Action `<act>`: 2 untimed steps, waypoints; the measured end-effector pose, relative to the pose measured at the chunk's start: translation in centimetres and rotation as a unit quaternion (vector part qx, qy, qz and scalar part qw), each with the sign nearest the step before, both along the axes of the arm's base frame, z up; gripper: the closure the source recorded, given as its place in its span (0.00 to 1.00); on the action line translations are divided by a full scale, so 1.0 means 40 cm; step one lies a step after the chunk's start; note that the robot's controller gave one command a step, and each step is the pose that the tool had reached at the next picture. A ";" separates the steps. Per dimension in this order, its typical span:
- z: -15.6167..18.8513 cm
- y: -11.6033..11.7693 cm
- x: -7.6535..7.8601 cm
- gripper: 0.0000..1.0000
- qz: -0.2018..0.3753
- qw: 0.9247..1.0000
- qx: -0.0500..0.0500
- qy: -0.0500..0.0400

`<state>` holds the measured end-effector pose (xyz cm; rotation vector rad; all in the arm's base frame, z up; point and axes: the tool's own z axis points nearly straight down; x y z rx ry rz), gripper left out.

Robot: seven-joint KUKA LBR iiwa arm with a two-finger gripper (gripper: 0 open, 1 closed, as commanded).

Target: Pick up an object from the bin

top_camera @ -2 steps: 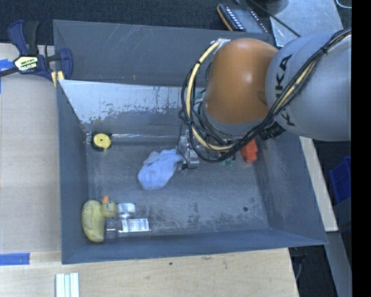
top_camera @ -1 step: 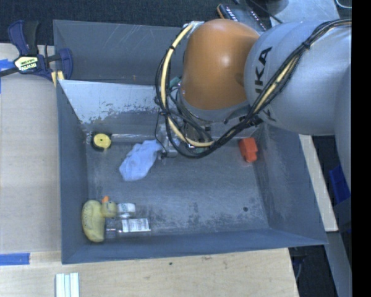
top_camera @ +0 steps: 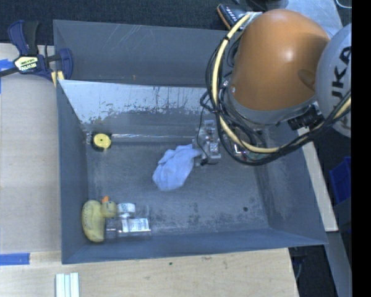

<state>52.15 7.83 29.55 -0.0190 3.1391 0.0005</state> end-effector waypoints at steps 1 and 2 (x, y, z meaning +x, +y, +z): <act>-0.538 0.243 0.195 1.00 0.016 1.000 0.002 -0.003; -0.527 0.240 0.199 1.00 0.015 1.000 0.002 -0.006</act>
Offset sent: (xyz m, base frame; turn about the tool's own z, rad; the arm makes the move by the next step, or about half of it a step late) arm 0.0000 0.0000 0.0000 0.0000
